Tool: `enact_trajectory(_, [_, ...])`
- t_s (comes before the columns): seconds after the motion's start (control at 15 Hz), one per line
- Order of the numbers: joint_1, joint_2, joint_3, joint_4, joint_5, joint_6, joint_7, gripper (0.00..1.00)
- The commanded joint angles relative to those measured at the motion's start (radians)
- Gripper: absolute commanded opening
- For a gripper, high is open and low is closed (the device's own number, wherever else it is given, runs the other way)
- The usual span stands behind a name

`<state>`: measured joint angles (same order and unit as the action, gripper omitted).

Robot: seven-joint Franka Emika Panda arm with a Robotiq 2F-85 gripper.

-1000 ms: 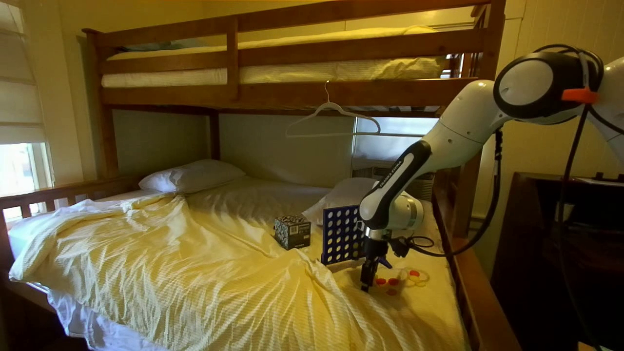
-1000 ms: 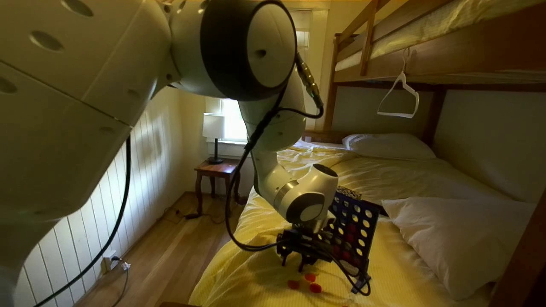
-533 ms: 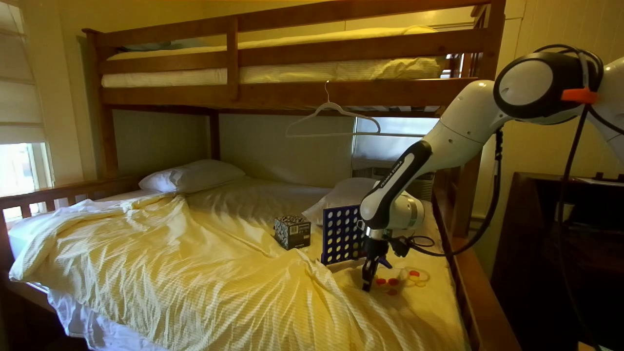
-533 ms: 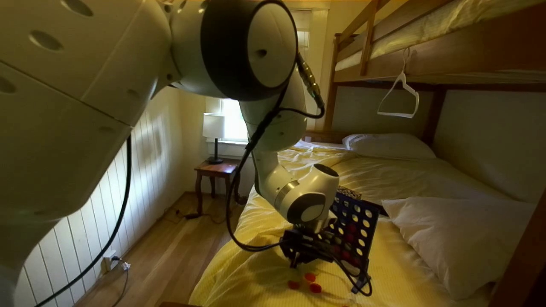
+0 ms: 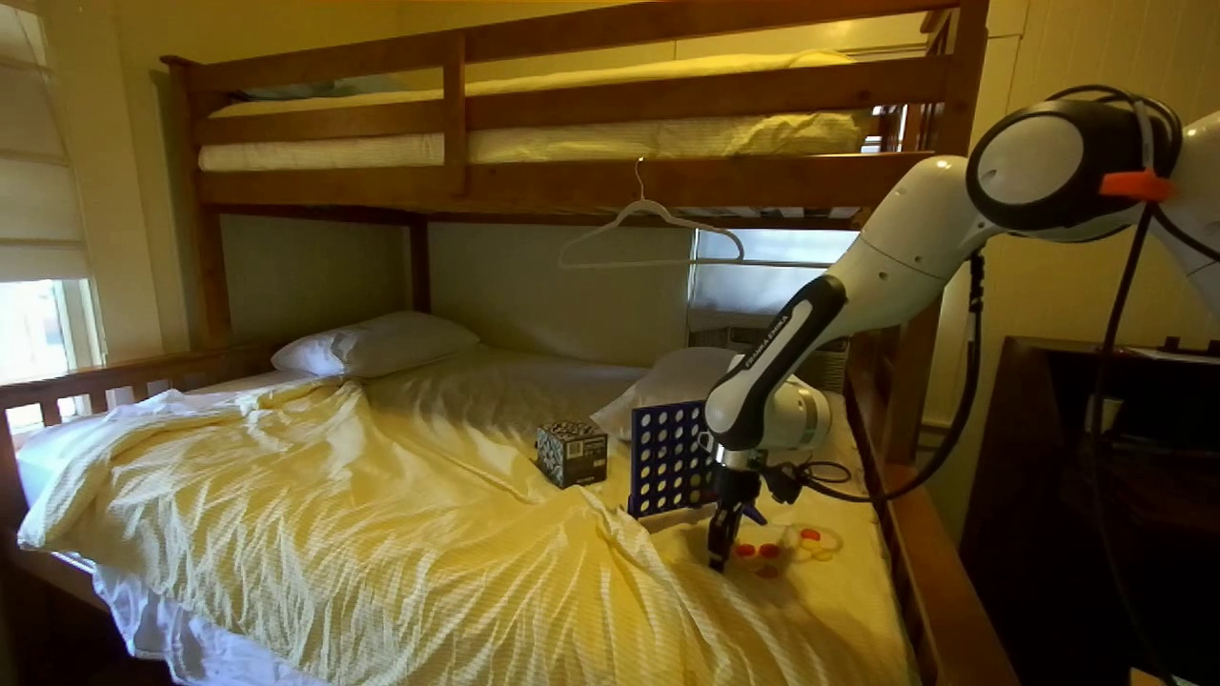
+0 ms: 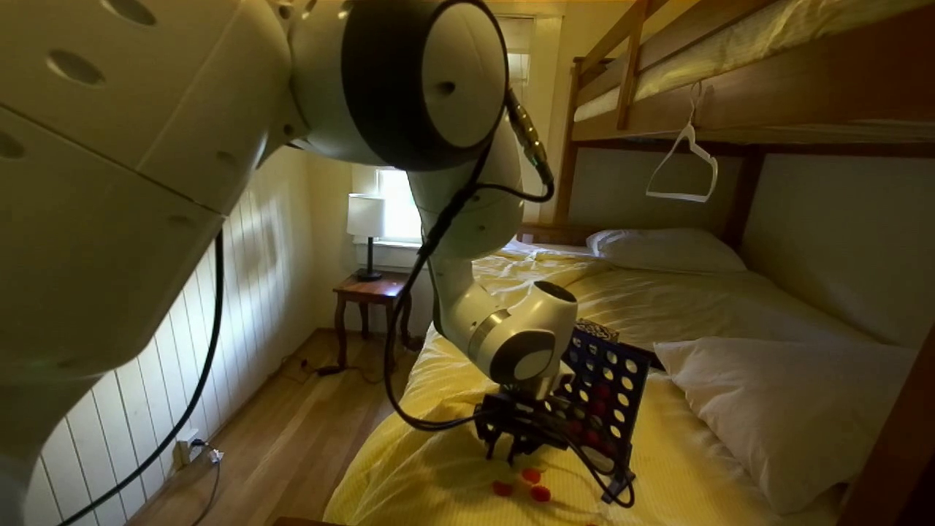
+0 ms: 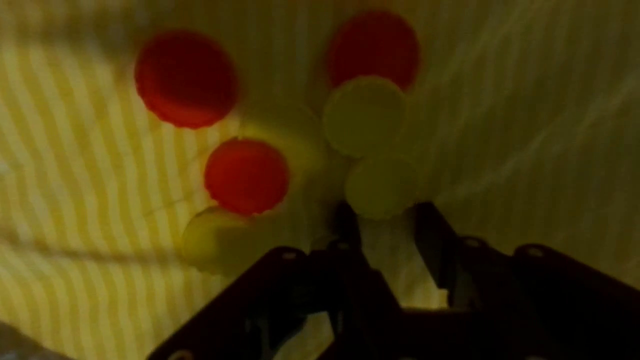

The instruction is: Put the orange circle inside the blue object

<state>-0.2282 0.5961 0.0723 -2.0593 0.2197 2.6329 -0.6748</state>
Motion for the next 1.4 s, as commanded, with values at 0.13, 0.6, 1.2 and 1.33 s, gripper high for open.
enact_trajectory(0.13, [0.032,-0.038,-0.024,-0.044,-0.109,-0.025,0.125,0.81])
enact_trajectory(0.6, [0.029,-0.041,-0.020,-0.048,-0.172,-0.030,0.195,0.37])
enact_trajectory(1.2, [0.039,-0.040,-0.030,-0.040,-0.189,-0.030,0.246,0.11])
enact_trajectory(1.33, [0.029,-0.049,-0.018,-0.057,-0.179,0.000,0.239,0.11])
